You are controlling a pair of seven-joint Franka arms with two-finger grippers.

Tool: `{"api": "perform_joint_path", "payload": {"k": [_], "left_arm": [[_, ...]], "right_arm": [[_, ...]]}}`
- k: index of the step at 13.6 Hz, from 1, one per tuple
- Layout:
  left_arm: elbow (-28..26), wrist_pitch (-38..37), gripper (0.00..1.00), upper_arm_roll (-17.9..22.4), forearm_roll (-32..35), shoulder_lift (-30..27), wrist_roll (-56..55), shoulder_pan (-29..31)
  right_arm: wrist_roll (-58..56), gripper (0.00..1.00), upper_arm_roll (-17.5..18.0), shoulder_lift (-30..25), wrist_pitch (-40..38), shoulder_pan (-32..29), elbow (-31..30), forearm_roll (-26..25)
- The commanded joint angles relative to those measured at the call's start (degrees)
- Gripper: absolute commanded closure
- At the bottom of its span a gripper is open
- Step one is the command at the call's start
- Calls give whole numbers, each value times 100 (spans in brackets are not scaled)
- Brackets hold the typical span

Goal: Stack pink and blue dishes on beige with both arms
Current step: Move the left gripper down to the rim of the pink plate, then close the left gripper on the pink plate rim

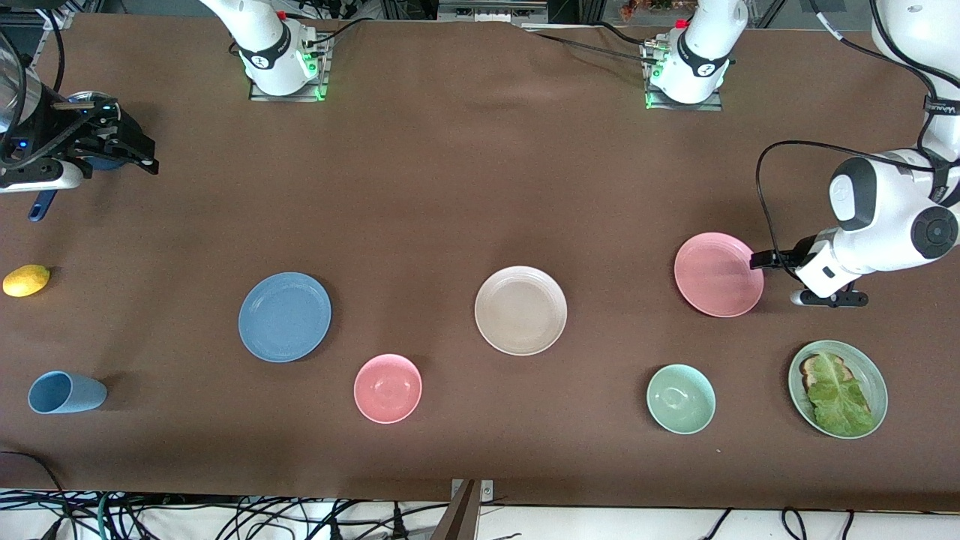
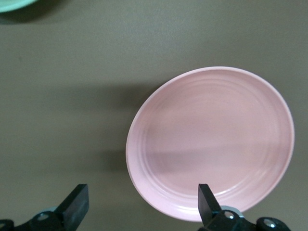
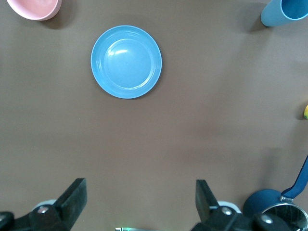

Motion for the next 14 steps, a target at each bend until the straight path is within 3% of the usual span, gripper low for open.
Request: {"api": "perform_joint_path", "payload": {"k": [1,8,9,12,14], "left_arm": [[-412,465,0,-38,105,-48,168,125],[-211,492,0,-38,97,480,159,274],[-192,492,7,-38,97,515,159,274],[-174,492,40,-38,105,586,168,292],[-157,501,54,-38,97,630,159,292]], "right_arm": [[-30,0,1,-11,-1,-43,23,111],[-30,0,-7,16,-1,-51,23,120],[-30,0,-7,16,-1,-51,32,111],[-30,0,-7,16,-1,-51,32,120],[-30,0,-7,16,-1,-51,32,120]]}}
